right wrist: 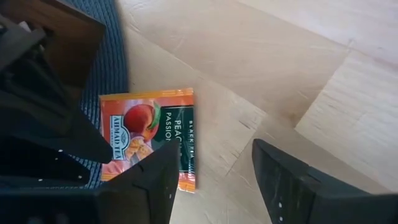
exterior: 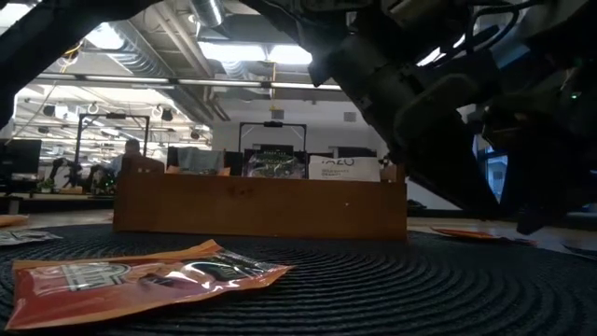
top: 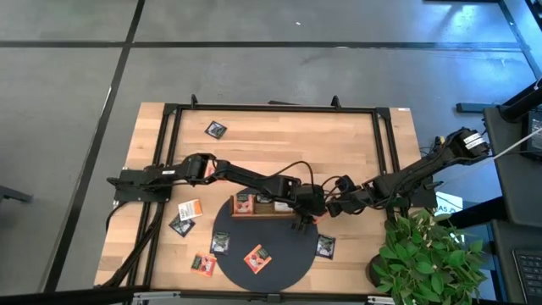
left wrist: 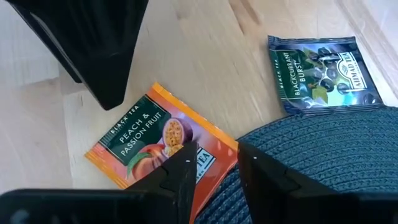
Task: Pick & Place Tea
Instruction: Put the orange tea bag into the left section of the wooden organizer
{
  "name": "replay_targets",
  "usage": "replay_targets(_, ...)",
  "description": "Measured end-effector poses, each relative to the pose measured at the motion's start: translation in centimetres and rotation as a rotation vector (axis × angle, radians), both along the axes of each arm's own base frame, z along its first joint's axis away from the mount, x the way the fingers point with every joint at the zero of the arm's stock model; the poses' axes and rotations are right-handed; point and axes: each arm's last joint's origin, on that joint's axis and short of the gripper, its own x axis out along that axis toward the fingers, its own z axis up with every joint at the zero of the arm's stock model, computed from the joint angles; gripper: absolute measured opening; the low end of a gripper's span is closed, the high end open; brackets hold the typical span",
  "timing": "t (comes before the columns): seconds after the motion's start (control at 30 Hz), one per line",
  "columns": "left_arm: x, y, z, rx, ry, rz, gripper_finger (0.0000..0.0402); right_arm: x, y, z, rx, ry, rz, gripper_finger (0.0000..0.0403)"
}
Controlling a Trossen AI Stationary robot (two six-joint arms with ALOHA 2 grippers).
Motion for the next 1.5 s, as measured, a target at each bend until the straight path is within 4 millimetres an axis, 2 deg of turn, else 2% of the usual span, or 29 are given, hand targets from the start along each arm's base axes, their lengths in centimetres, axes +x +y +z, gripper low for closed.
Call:
replay_targets(0.13,0.4,0.0,0.7,0.009,0.003,0.001,0.0111,0.0,0.0,-0.1,-0.002,0.003,0.001,0.02)
replay_targets(0.33,0.5,-0.2,2.4,0.145,0.015,0.049,0.011,0.0,0.0,0.0,-0.004,0.001,0.005,0.02)
replay_targets(0.63,0.9,0.0,-0.5,0.098,0.079,0.07,0.0114,-0.1,0.0,-0.2,-0.027,0.021,0.039,0.02)
replay_targets(1.07,0.8,0.2,-0.7,0.09,0.086,0.053,0.0112,0.3,0.2,-0.8,-0.028,0.016,0.012,0.02)
replay_targets(1.4,1.3,0.4,-0.4,0.108,0.022,0.035,0.0111,0.2,0.4,-0.8,-0.023,0.017,0.024,0.02)
replay_targets(1.5,1.9,0.5,-0.1,0.118,-0.042,0.048,0.0109,0.8,0.7,-0.5,0.044,-0.022,0.001,0.02)
